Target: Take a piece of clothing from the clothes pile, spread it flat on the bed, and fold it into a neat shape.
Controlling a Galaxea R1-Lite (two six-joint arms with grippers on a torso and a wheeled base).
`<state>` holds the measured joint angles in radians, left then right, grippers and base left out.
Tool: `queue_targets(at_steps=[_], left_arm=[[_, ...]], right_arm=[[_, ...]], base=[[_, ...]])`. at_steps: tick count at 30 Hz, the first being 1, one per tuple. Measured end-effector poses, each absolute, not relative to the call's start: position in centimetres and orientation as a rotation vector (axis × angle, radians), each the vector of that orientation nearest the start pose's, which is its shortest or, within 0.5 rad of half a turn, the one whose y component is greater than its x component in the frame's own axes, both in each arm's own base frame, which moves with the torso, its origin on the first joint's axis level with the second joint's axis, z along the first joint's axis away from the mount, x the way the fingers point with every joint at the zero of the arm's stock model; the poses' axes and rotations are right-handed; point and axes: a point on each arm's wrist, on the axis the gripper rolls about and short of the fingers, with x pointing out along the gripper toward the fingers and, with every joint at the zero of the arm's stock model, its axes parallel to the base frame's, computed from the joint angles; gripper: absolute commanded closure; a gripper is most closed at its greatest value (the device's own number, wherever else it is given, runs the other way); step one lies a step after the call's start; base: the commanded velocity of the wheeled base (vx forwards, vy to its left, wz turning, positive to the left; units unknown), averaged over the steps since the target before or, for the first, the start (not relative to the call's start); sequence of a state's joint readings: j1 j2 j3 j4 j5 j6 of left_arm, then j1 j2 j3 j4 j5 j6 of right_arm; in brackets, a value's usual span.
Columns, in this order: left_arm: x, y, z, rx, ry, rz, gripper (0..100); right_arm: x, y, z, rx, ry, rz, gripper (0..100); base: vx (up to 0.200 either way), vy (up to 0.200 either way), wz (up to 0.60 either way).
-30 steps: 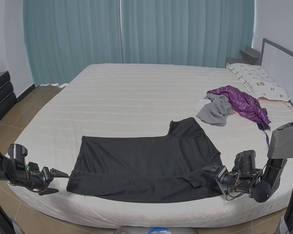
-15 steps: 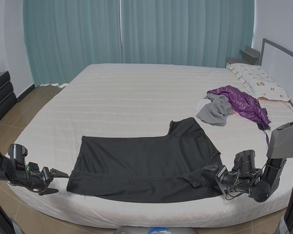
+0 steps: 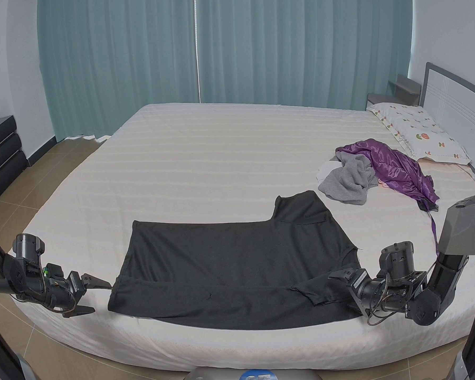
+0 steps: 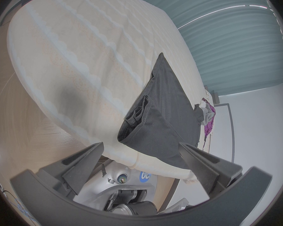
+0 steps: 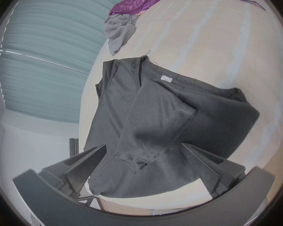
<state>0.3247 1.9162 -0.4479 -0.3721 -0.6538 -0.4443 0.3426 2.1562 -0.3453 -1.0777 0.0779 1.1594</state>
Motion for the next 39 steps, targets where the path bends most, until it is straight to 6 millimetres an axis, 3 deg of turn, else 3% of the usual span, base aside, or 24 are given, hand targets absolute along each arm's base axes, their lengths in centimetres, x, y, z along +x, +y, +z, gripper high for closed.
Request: queue_targets(at_steps=[4,5,23,39], left_arm=[[23.1,6.3,2.9,-0.921,1.041,-0.076,0],[23.1,6.3,2.9,-0.921,1.041,-0.076,0],[23.1,6.3,2.9,-0.922,1.042,-0.076,0],[23.1,6.3,2.9,-0.922,1.041,-0.076,0]], right_arm=[[26.5,9.4,-0.6,0.998,0.848,-0.07,0],[26.7,9.4,-0.6,0.997,0.847,-0.075,100],[26.8,9.4,-1.1,0.962,0.856,-0.142,100],[24.4,9.0,2.2,0.964,0.849,-0.107,100]], base=[[0.0,0.0,0.0],[0.0,0.0,0.0],[0.0,0.0,0.0],[0.0,0.0,0.0]])
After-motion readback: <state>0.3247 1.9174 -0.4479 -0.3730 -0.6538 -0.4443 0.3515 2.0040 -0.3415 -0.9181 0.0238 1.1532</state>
